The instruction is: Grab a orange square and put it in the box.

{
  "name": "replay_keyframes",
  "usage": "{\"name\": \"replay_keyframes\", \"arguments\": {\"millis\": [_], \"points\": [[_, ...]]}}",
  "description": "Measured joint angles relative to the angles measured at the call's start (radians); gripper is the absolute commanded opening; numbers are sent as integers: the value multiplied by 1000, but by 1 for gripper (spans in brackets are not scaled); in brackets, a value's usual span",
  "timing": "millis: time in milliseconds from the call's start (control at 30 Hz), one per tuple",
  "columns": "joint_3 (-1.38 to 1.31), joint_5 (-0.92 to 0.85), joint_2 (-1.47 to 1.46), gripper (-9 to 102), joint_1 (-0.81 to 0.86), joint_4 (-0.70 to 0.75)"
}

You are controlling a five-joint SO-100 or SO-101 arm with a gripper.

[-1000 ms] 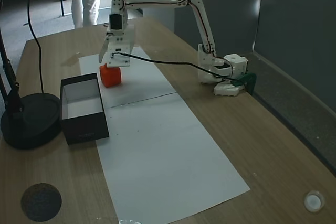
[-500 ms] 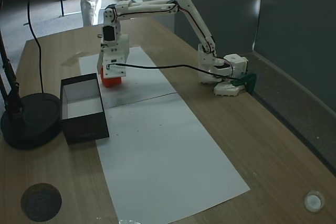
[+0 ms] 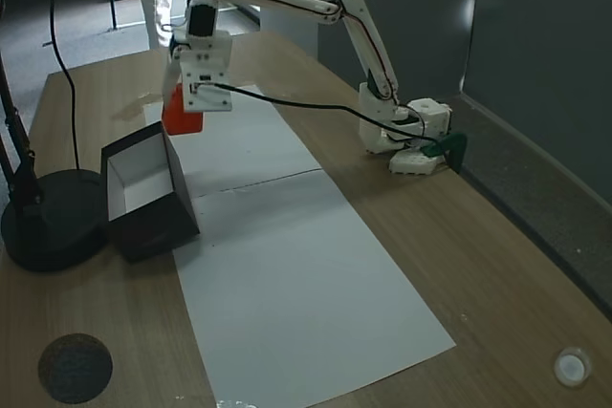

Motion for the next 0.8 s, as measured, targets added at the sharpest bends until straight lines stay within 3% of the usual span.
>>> {"name": "replay_keyframes", "arguments": {"millis": [200, 367, 800], "points": [[-204, 15, 210, 10, -206, 9], [-206, 66, 124, 10, -278, 9], [-206, 95, -241, 10, -242, -95]]}}
